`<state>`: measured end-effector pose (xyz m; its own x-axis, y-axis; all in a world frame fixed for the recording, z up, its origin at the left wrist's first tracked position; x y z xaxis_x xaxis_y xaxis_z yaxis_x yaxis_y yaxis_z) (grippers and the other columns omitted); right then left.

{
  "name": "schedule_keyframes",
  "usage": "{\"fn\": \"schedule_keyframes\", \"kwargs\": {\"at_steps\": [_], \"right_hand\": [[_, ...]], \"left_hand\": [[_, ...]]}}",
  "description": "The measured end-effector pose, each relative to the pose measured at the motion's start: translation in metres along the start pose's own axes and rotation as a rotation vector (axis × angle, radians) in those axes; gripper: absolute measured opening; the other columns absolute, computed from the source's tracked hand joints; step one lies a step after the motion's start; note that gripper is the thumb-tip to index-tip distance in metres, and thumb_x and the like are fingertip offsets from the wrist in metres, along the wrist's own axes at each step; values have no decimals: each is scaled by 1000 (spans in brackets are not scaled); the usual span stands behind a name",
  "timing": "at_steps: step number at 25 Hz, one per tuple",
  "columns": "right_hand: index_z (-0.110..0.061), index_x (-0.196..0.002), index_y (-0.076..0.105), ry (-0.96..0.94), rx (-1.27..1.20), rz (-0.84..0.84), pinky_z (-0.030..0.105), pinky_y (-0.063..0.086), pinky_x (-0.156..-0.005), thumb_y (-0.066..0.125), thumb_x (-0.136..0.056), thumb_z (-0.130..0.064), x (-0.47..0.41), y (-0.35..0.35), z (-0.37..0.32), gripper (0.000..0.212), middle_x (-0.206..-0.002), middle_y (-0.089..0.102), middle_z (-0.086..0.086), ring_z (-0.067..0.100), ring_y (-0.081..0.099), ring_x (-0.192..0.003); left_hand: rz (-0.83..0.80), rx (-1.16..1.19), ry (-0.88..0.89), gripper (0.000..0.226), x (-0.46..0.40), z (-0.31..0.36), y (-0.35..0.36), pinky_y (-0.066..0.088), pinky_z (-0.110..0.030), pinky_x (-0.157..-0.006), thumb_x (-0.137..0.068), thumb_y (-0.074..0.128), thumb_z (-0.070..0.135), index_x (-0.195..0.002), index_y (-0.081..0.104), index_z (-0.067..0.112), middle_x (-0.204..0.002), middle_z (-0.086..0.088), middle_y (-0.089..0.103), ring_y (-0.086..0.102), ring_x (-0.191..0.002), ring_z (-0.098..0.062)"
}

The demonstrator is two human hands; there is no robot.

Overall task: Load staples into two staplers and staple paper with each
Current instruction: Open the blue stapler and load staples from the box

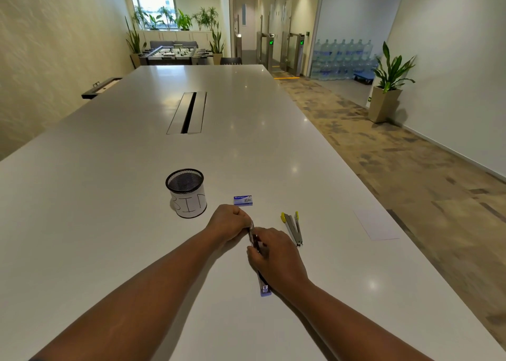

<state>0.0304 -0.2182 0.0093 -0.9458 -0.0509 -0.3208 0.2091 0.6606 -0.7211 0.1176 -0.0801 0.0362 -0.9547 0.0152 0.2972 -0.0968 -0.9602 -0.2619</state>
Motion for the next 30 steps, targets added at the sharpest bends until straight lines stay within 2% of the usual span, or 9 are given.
{"fn": "schedule_keyframes", "kwargs": {"at_steps": [3,6,9,12,17,21,24,27,30], "right_hand": [[-21,-84,64,-7,58,-28,35,48,-70,53,-89,-37,-1,5,-1,20,-80,58,-7,15,49,-82],[-27,-88,56,-3,54,-38,35,47,-72,54,-86,-43,-2,1,-3,16,-83,54,-8,15,47,-84],[-35,-115,49,41,24,-79,30,43,-65,59,-80,-51,-3,-3,-6,40,-77,52,-11,11,50,-77],[-36,-134,41,107,44,-128,38,53,-61,59,-77,-44,-6,-2,-8,60,-69,56,-6,14,56,-68],[-37,-128,44,118,-58,-125,36,52,-60,61,-77,-31,-2,-8,-8,55,-61,56,-4,11,55,-57],[-28,-119,49,94,-194,-48,35,49,-57,67,-82,-22,1,-11,-8,41,-55,52,-5,7,51,-51],[-26,-113,51,60,-222,-26,30,46,-55,70,-84,-21,3,-11,-6,35,-57,51,-3,9,49,-52],[-29,-113,50,18,-202,-57,37,50,-59,69,-84,-24,4,-10,-7,36,-61,55,0,15,53,-57],[-32,-113,48,26,-188,-78,41,53,-63,68,-83,-29,4,-10,-9,36,-65,59,-1,15,56,-61]], "left_hand": [[-18,44,42,5,2,-4,-2,62,-47,-87,-79,67,-4,-80,71,-7,-91,-29,71,69,-81,-28],[-20,57,98,8,6,-8,-3,61,-41,-85,-82,66,-2,-79,73,0,-85,-19,74,70,-82,-25],[61,-41,159,15,12,-11,-3,58,-35,-82,-85,63,1,-83,74,11,-85,-9,74,69,-83,-19],[112,-161,241,19,19,-17,-3,56,-30,-85,-89,59,6,-92,74,17,-92,1,74,69,-91,-14],[156,-166,263,7,35,-22,1,58,-34,-79,-88,65,27,-87,71,23,-81,6,73,70,-83,-15],[57,-75,212,34,41,-25,5,60,-40,-88,-80,70,47,-105,70,23,-88,7,73,72,-89,-15],[-43,146,155,28,39,-26,8,60,-50,-87,-79,76,31,-103,73,17,-93,-10,76,75,-86,-26],[-82,335,92,22,39,-22,6,55,-38,-69,-84,70,3,-105,65,0,-85,-21,63,62,-71,-27],[-49,419,116,21,43,-20,4,45,-28,-50,-88,66,-3,-107,60,3,-72,-16,61,54,-55,-20]]}}
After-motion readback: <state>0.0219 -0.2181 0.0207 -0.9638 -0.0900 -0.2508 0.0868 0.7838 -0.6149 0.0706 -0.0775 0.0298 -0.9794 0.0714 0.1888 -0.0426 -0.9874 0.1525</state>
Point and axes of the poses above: each hand's wrist, its own x-axis away from the middle knuckle, its own y-axis out of the palm, z = x × y, the point moved 1 cm from there along -x, towards the middle knuckle
